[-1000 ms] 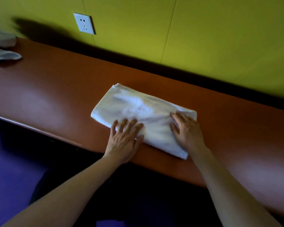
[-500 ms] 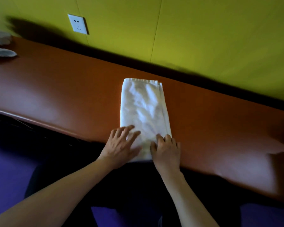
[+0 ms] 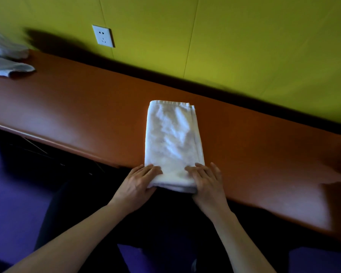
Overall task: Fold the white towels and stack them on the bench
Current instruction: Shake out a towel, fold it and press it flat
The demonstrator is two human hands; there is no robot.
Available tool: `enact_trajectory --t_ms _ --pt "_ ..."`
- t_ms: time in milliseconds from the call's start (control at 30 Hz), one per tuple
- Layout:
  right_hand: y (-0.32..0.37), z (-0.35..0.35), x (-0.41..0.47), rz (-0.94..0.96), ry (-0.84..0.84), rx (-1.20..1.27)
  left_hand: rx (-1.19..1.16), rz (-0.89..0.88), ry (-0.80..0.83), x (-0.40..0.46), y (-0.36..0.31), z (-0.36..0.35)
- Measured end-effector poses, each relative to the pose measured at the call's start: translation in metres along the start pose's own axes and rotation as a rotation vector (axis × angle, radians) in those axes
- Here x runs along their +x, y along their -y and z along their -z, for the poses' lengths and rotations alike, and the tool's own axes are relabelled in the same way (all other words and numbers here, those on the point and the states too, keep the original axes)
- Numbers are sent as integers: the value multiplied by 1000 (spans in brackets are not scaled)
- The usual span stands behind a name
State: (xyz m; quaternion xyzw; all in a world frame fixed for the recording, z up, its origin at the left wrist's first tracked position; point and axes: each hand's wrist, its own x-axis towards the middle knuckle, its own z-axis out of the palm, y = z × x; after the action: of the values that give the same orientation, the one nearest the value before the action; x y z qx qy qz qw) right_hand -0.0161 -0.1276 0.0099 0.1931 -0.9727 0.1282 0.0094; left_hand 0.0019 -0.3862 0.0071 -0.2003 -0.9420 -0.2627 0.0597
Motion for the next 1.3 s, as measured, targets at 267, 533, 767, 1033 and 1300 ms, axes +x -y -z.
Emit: enact_trajectory --t_ms 267,533,767,1033,1300 --pt "16 66 -12 -209 2 740 -302 443 -207 -16 -20 46" --pt "26 66 12 -329 -212 944 -418 615 -241 17 -7 52" --pt "16 45 98 -335 -362 755 -577 673 -202 79 20 66" --pt "8 32 152 -494 -266 878 -364 634 -212 106 47 47" --pt "-5 4 116 -614 -252 452 -235 798 -130 85 50 30"
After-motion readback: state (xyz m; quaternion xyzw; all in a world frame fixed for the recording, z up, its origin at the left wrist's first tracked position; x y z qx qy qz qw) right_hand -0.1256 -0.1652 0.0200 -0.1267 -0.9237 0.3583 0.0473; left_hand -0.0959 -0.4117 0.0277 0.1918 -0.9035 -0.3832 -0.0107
